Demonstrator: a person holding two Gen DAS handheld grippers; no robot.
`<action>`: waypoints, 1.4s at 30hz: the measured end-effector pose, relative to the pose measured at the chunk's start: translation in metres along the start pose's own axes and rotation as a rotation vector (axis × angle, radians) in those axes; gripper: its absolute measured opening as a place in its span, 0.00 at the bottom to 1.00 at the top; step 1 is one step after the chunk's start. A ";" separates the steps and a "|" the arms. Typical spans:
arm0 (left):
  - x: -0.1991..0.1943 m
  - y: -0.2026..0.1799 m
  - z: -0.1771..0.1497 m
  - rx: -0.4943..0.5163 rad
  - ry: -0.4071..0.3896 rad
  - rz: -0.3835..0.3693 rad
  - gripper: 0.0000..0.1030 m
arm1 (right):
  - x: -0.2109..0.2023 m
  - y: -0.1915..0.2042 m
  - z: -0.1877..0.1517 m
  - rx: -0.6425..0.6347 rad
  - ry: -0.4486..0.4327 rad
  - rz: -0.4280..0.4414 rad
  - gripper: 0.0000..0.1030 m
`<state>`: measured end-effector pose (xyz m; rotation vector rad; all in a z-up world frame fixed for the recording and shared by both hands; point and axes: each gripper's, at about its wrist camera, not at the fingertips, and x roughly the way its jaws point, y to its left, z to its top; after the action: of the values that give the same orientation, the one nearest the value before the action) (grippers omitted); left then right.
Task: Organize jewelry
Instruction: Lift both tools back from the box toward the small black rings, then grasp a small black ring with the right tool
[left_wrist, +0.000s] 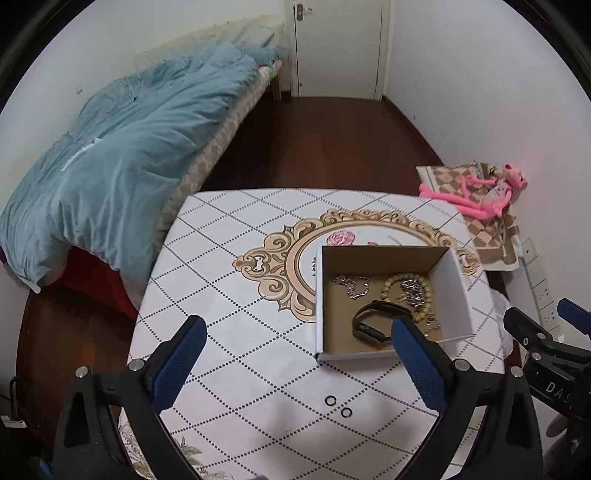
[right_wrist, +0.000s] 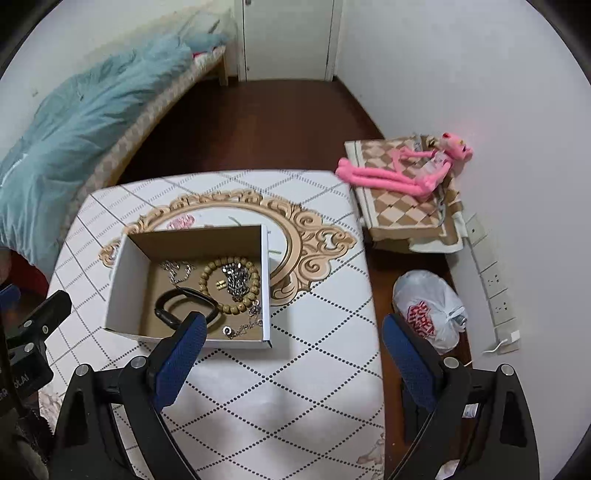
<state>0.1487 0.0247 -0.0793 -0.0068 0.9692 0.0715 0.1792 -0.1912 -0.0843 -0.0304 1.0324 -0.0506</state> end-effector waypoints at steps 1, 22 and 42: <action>-0.007 -0.001 -0.001 0.001 -0.012 -0.006 0.99 | -0.009 -0.001 -0.002 0.005 -0.017 0.001 0.94; 0.003 0.026 -0.069 -0.033 0.078 0.073 0.99 | -0.013 -0.005 -0.061 0.051 0.045 0.068 0.94; 0.085 0.099 -0.132 -0.068 0.293 0.152 0.99 | 0.086 0.133 -0.125 -0.197 0.153 0.263 0.42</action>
<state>0.0815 0.1237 -0.2213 -0.0058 1.2591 0.2488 0.1193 -0.0630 -0.2285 -0.0702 1.1840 0.2918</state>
